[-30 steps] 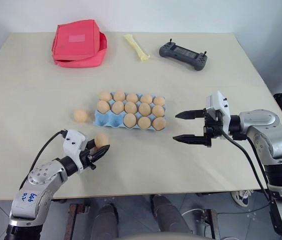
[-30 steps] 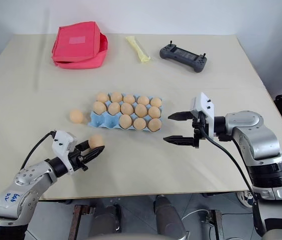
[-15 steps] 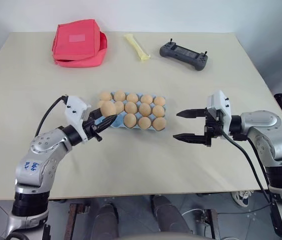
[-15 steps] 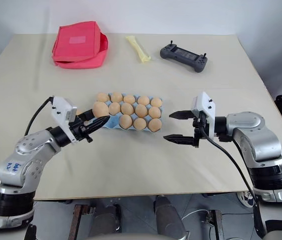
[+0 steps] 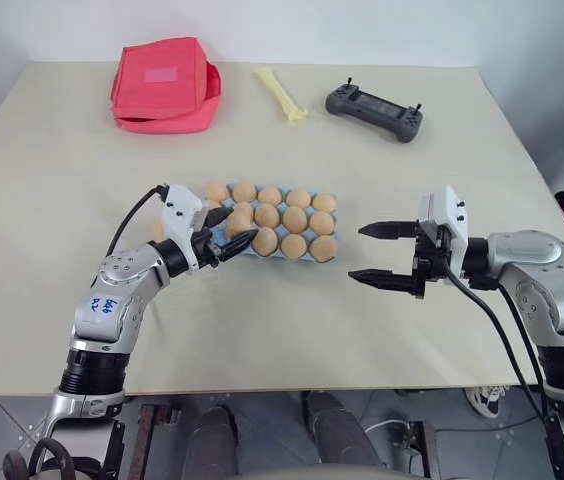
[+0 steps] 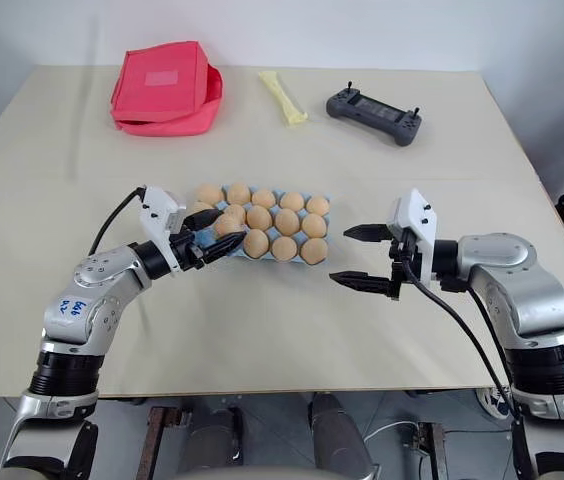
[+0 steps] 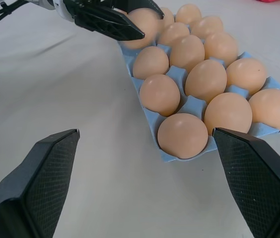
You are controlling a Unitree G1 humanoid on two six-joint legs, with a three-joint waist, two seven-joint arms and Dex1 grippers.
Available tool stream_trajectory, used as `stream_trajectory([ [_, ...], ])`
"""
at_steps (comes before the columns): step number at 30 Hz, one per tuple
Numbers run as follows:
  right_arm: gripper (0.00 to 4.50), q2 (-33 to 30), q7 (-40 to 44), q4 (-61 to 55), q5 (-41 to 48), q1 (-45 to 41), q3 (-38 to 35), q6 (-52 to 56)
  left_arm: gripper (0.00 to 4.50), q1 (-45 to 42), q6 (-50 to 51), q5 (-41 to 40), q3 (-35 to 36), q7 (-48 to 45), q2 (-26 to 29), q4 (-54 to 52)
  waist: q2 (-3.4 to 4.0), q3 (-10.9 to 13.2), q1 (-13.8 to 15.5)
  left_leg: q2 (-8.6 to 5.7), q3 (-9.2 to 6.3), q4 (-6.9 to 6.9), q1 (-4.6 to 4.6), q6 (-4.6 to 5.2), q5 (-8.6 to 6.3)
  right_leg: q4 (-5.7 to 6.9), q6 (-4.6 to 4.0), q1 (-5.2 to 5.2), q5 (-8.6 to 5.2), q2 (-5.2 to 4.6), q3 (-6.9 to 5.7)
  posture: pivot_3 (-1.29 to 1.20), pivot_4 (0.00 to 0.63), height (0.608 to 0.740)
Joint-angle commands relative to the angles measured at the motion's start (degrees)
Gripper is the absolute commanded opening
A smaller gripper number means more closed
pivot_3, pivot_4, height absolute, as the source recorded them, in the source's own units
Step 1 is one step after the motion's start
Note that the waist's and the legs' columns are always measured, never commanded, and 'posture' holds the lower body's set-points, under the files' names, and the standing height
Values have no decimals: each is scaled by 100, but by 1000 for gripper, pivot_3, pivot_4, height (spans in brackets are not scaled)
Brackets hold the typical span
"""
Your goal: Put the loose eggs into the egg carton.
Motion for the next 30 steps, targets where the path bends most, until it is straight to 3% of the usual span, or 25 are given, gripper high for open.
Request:
stream_trajectory([
  [1,4500,-91,-41,-208,118,-6,-214,0,4471,-105,3,4,106,-18,55,-182,0,0,9,0,0,1,0,0,0,0,0,0,0,0,0,0,150,740],
  [11,4500,-94,11,-97,115,-72,-174,-56,4471,194,260,-120,700,138,476,-817,0,0,-7,0,0,-1,0,0,0,0,0,0,0,0,0,0,150,740],
  [19,4500,-58,113,70,88,-176,-104,-120,4471,1343,669,-577,1998,-40,1166,-1268,0,0,-8,1,2,-3,0,0,0,1,-4,-4,-2,-1,0,0,150,740],
  [30,4500,-1,252,236,40,-319,-7,-164,4471,2746,723,-766,3104,-398,1493,-1105,-1,1,-15,2,5,-2,1,0,-1,-1,-86,-6,-46,-2,1,0,150,740],
])
